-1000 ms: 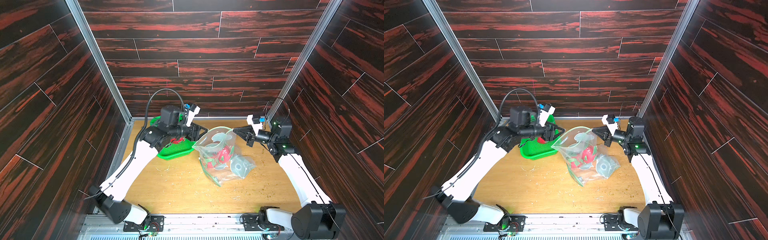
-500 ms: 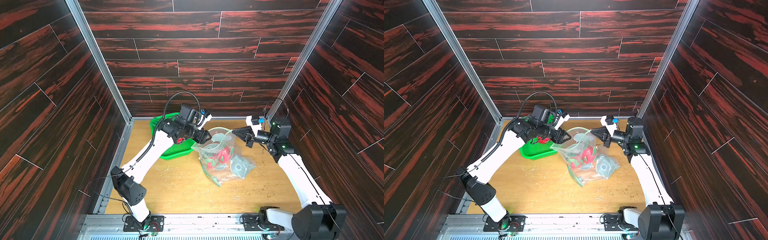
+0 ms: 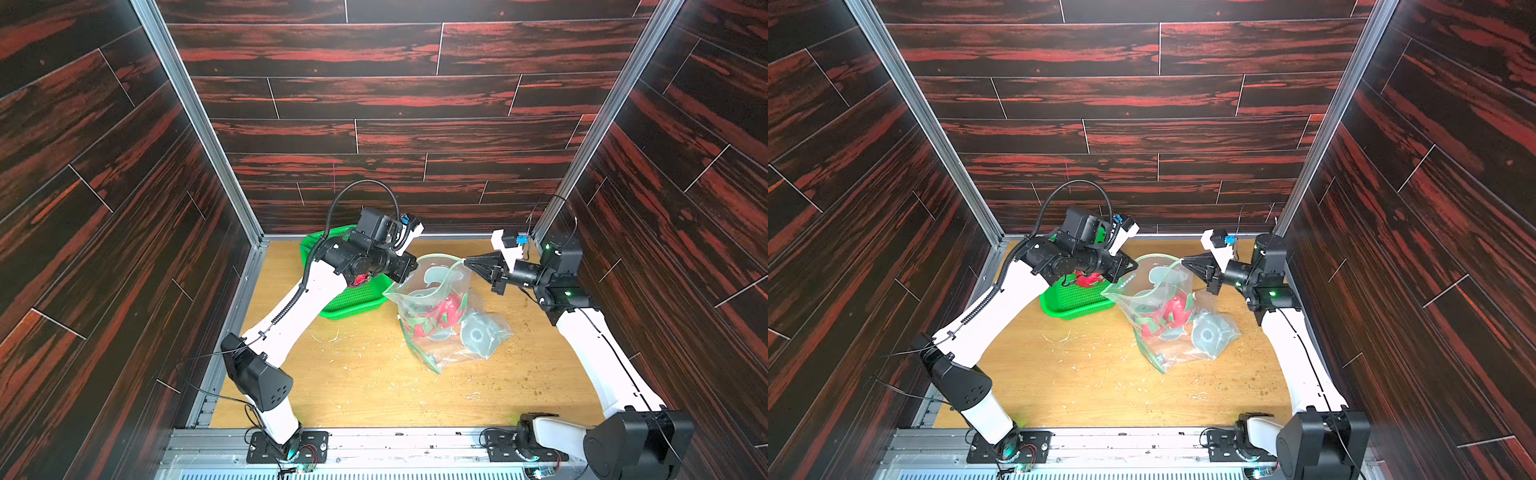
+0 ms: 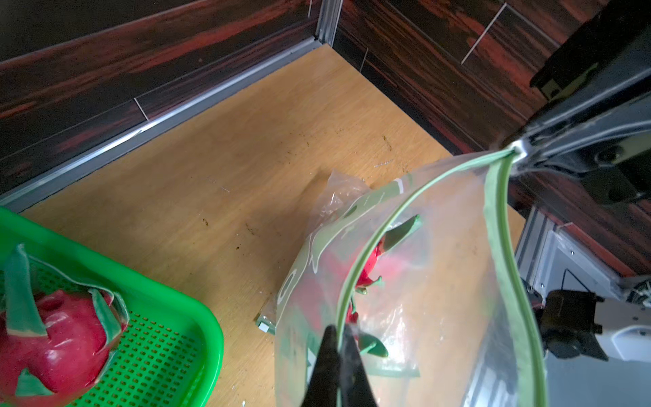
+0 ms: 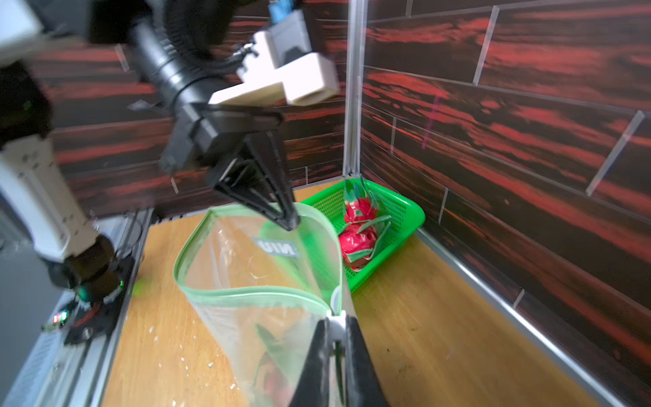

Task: Open the zip-top bag and take out the dragon fruit
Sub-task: Adjust the zipper food storage bag in the zipper food storage bag, then pick up the dragon fruit from the zipper food storage bag.

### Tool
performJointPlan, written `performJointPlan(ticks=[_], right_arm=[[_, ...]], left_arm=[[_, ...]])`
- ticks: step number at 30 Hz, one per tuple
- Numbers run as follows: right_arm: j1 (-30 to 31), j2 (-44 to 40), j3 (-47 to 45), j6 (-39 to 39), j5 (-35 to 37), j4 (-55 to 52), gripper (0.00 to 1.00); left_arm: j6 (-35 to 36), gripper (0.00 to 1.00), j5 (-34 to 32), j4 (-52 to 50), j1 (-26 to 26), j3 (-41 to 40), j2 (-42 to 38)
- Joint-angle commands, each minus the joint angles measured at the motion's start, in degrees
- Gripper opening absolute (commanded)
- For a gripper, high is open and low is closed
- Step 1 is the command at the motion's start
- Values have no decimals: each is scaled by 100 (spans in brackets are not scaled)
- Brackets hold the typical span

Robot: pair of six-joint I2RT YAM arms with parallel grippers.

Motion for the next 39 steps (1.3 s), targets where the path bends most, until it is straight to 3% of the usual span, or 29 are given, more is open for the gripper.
performJointPlan(ticks=[1,7,16,20,27,39], right_arm=[[32,46,699,916,425,-89,17],[36,425,1814,1651,663,-1262,31],[26,494,2811,2720,741,-2615,36],[38,558,3190,3372,1202,-3274,38],[164,510,3331,3964,883,-3843,38],[1408,621,2599,3815,1143,-3974,32]], left_arm=[[-466,0,-204,627,-26,-191,-480],[-1274,0,-476,1358,-211,-339,-517],[-2060,0,-1125,1831,-384,-246,-307],[-2410,0,-1292,1837,-424,-22,-134],[-2906,0,-1727,1874,-667,310,147],[-3874,0,-2071,2351,-908,185,348]])
